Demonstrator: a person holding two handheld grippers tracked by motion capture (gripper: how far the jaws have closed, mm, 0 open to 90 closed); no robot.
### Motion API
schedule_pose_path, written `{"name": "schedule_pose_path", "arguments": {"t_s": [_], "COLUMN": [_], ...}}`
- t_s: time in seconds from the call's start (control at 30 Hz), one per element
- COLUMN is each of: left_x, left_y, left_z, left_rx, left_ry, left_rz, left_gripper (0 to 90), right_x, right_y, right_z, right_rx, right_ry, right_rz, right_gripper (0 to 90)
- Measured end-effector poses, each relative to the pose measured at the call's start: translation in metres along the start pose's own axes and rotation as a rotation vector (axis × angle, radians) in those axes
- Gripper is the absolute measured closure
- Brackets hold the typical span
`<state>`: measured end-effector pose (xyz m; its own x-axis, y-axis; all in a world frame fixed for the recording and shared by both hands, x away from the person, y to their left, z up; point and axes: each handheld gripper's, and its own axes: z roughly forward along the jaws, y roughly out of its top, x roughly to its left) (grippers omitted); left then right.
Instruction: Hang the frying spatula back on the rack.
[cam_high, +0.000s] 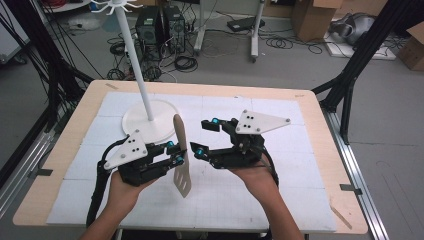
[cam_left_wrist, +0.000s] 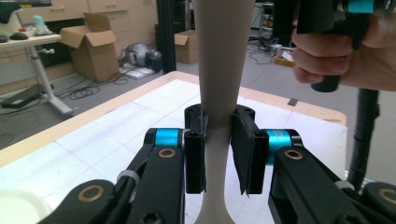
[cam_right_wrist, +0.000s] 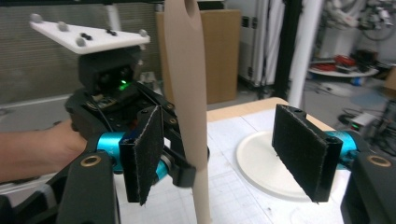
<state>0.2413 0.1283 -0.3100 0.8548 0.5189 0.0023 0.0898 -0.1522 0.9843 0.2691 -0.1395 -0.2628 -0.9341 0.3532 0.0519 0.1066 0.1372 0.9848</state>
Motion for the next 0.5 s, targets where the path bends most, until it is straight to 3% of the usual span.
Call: {"name": "schedule_pose_path", "arguments": {"t_s": [0.1, 0.3, 0.5], "left_x": [-0.001, -0.004, -0.006], "left_y": [0.001, 0.001, 0.001], "left_z": [0.001, 0.006, 0.009], "left_rx": [0.001, 0.014, 0.021], "left_ry": [-0.018, -0.031, -0.020], "left_rz": [0.002, 0.010, 0.018], "left_gripper": [75.3, 75.3, 75.3], "right_x": [-0.001, 0.003, 0.009], "right_y": [0.004, 0.007, 0.012], "right_z": [0.001, 0.009, 0.014], "right_rx": [-0.003, 0.006, -0.015], "right_ry": [0.027, 0.033, 0.035], "right_rz": [-0.013, -0.030, -0.045], "right_gripper": [32.8, 28.1, 42.5]}}
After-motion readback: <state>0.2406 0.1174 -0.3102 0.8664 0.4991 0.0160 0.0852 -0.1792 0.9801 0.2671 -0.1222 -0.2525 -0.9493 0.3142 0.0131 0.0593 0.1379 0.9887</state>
